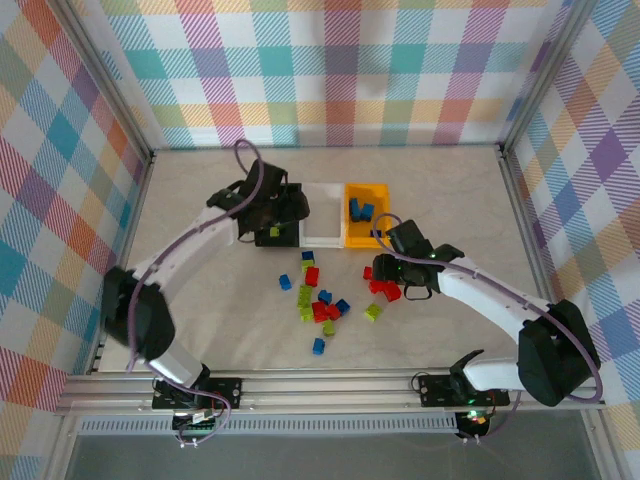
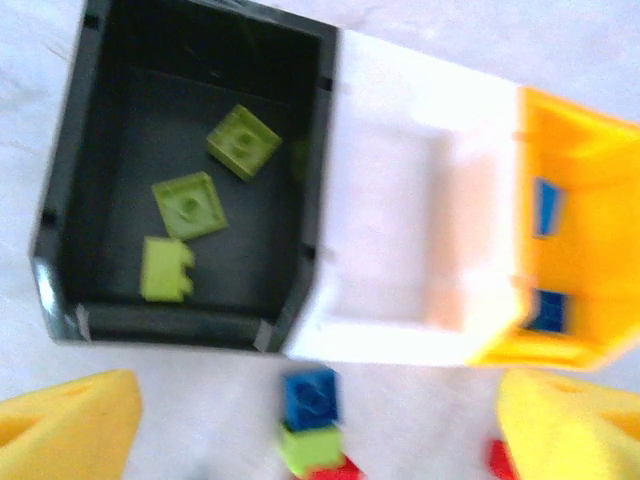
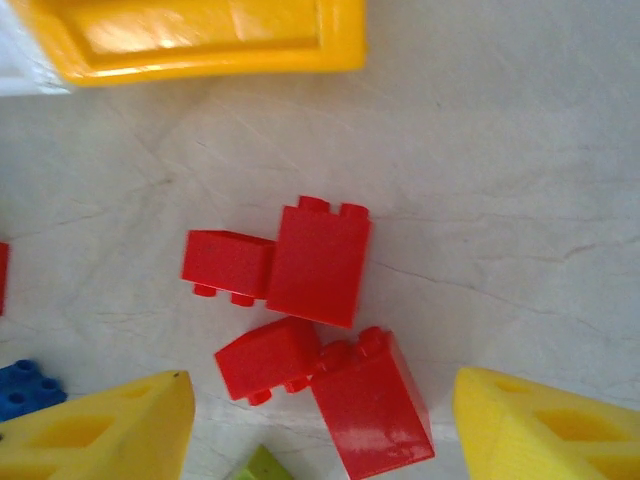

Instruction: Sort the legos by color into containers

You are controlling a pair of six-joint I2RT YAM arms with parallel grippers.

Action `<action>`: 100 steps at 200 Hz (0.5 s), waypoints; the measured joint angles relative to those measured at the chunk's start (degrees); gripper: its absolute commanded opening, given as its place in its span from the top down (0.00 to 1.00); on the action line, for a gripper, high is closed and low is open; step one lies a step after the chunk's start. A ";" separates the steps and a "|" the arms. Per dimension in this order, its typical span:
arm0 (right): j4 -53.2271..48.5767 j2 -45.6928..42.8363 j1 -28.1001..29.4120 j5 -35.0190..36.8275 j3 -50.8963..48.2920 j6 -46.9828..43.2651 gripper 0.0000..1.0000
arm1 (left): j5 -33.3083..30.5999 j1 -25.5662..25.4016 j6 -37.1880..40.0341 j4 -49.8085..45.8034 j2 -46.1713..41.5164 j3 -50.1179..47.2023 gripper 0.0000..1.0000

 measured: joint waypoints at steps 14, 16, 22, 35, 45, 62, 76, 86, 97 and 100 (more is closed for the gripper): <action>-0.50 0.52 0.00 0.07 -0.17 -0.02 0.32 | 2.29 -0.98 -1.18 2.62 -5.20 -5.55 0.00; -0.55 0.61 0.00 0.07 -0.24 -0.02 0.32 | 2.69 -1.07 -1.42 2.84 -5.95 -6.43 0.00; -0.59 0.72 0.00 0.00 -0.50 -0.02 0.32 | 3.63 -1.38 -2.12 3.89 -7.72 -9.03 0.00; -0.59 1.44 0.00 -0.07 -1.18 -0.04 0.33 | 5.05 -1.55 -3.56 5.68 -10.54 -14.36 0.00; -0.68 2.60 0.00 -0.11 -1.66 -0.04 0.34 | 5.66 -1.53 -4.87 6.38 -12.31 -18.25 0.00; -0.63 4.98 0.00 -0.24 -2.27 -0.02 0.36 | 6.12 -1.53 -6.93 7.28 -15.19 -23.85 0.00; -0.44 6.84 0.00 -0.24 -2.51 -0.02 0.39 | 6.60 -1.33 -8.48 7.48 -17.81 -27.02 0.00; 0.04 7.87 0.00 -0.24 -2.58 -0.09 0.42 | 6.75 -1.25 -9.44 7.58 -19.56 -28.20 0.00; 0.72 8.76 0.00 -0.22 -2.62 -0.13 0.45 | 6.91 -1.18 -10.25 7.74 -21.35 -28.81 0.00; 0.87 8.94 0.00 -0.22 -2.62 -0.17 0.46 | 6.91 -1.16 -10.45 7.93 -21.79 -28.92 0.00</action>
